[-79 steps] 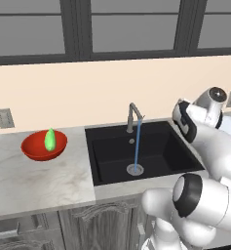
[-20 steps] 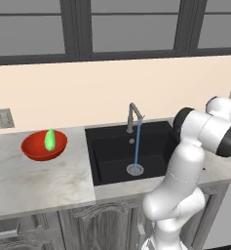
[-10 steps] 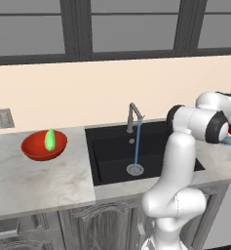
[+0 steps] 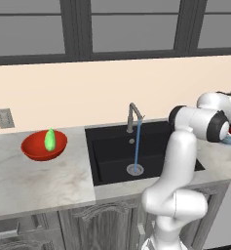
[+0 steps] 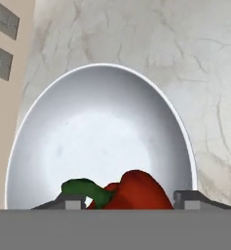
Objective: Pick the bell peppers from the sink and place them in one bowl. Place the corn in the other bowl. Then turn off the sink faucet.
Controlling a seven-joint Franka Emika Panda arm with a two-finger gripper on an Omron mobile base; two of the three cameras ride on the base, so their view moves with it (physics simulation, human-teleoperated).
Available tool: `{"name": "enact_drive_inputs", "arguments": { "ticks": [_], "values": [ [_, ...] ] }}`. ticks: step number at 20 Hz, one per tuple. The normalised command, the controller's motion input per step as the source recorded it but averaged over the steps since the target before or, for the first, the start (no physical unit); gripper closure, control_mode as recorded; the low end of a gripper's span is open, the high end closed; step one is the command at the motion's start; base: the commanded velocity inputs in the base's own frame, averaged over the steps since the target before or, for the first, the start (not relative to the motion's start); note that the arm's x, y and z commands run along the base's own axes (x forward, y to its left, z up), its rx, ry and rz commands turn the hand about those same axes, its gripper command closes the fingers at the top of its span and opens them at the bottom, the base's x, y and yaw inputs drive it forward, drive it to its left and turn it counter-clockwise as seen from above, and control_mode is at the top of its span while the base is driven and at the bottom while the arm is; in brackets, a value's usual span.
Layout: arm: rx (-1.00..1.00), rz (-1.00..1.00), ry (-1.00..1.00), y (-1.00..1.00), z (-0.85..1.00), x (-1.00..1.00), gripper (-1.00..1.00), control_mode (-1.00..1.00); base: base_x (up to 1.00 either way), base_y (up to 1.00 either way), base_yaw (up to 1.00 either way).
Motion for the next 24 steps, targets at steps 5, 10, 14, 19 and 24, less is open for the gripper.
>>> {"name": "enact_drive_inputs", "arguments": {
  "ticks": [5,10,14,19,24],
  "values": [
    [0.03,-0.05,0.00,-0.03,-0.07,0.42,1.00,-1.00,0.00,0.00,0.00],
    [0.05,-0.05,0.00,-0.14,-0.02,0.29,-1.00,-1.00,0.00,0.00,0.00],
    [0.12,-0.03,-0.07,-0.36,0.00,0.05,-1.00,-1.00,0.00,0.00,0.00],
    [0.06,0.00,-0.15,-0.06,0.00,0.00,-1.00,-1.00,0.00,0.00,0.00],
    [0.00,0.00,-0.12,0.01,0.00,0.00,-1.00,-1.00,0.00,0.00,0.00]
  ]
}}
